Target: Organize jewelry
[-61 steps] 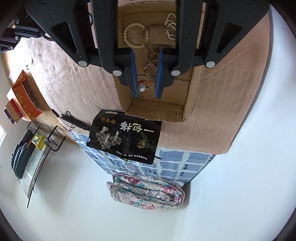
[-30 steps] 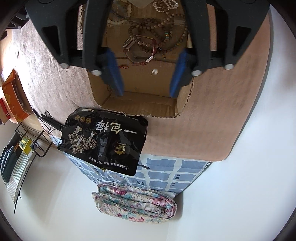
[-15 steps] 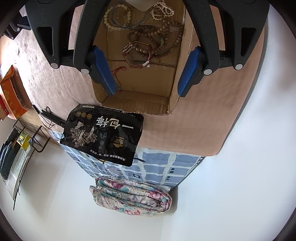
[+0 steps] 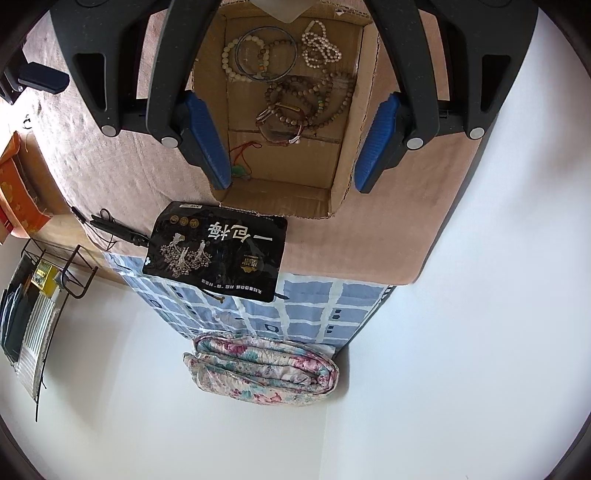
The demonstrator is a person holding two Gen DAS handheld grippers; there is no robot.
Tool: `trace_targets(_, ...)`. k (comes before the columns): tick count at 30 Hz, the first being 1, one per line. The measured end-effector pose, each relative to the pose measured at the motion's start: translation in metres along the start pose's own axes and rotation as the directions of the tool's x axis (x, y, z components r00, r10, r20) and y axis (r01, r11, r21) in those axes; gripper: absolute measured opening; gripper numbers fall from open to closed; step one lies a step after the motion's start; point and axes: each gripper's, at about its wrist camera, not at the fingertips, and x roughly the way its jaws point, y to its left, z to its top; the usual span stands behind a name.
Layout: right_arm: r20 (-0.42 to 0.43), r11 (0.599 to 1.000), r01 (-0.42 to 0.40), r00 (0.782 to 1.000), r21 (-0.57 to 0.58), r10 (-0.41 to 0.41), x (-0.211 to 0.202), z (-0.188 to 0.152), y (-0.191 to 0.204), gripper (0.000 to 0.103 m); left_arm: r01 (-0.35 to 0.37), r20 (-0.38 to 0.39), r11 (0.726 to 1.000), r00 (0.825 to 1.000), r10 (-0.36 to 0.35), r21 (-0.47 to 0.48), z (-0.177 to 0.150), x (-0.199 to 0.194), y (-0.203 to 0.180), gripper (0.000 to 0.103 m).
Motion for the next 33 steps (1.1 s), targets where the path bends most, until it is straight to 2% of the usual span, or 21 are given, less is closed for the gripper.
trace_targets(11,0.061,0.999,0.047,0.997,-0.001,-0.047,-0.045,-0.006,-0.017,0.093,-0.003,0.036,1.0,0.999,0.002,0.025,-0.024,-0.057,-0.02,0.072)
trace_targets(16,0.084,0.995,0.095,0.992,-0.008,-0.094,-0.061,-0.01,-0.029,0.093,0.004,0.044,1.0,0.999,-0.005,0.029,-0.04,-0.082,-0.025,0.072)
trace_targets(19,0.09,0.993,0.114,0.989,0.005,-0.114,-0.067,-0.013,-0.039,0.094,-0.002,0.052,0.999,0.999,0.0,0.034,-0.051,-0.095,-0.028,0.078)
trace_targets(21,0.094,0.992,0.129,0.987,0.016,-0.13,-0.071,-0.014,-0.047,0.103,-0.009,0.052,0.999,0.999,0.007,0.045,-0.058,-0.104,-0.032,0.079)
trace_targets(28,0.109,0.986,0.164,0.98,0.033,-0.167,-0.08,-0.02,-0.064,0.103,-0.002,0.051,0.999,0.999,0.0,0.04,-0.081,-0.129,-0.045,0.079)
trace_targets(33,0.106,0.984,0.174,0.978,0.036,-0.177,-0.082,-0.025,-0.069,0.103,-0.022,0.084,0.998,0.996,0.016,0.066,-0.09,-0.147,-0.056,0.079)
